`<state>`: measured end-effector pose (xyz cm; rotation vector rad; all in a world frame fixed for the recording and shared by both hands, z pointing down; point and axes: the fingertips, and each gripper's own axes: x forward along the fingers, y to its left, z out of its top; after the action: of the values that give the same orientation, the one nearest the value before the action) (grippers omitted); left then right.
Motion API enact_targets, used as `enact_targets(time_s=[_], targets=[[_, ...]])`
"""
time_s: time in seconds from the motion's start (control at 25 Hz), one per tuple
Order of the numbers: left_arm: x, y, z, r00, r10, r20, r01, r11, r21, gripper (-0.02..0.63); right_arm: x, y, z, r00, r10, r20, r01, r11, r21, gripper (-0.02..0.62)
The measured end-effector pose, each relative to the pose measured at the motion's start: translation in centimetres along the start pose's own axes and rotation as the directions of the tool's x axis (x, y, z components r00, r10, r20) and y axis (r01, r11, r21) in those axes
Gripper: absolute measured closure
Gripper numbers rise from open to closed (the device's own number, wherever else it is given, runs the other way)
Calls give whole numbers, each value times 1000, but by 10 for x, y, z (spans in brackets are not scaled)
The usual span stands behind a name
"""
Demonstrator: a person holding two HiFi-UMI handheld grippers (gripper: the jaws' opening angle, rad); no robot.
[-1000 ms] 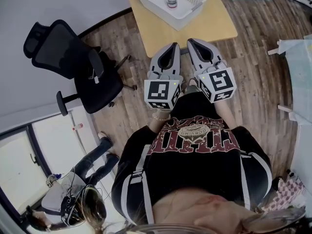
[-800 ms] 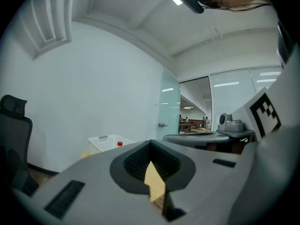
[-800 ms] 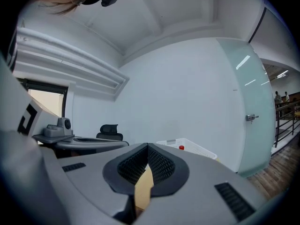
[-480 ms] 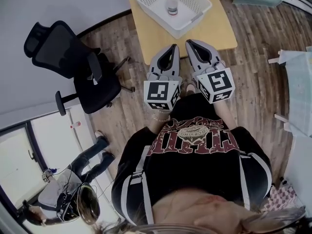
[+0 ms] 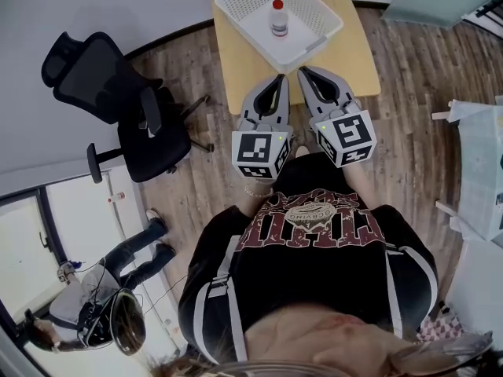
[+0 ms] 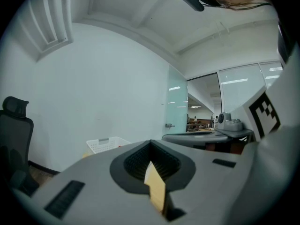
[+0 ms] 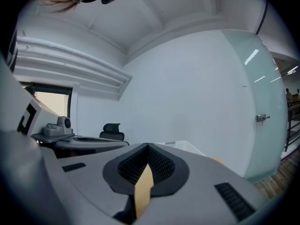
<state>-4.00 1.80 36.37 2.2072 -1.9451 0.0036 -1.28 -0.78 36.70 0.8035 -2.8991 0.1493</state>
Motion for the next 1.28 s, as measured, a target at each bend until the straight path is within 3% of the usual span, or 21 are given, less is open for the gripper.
enact_targets(time_s=[0.56, 1.28], targets=[[23, -7, 2, 999, 36, 12, -36, 999, -2, 560, 4, -27, 1, 999, 35, -5, -35, 999, -19, 578], [55, 9, 13, 1000, -27, 14, 27, 1000, 9, 560, 30, -45, 7, 1000, -25, -3, 25, 1000, -12, 578]])
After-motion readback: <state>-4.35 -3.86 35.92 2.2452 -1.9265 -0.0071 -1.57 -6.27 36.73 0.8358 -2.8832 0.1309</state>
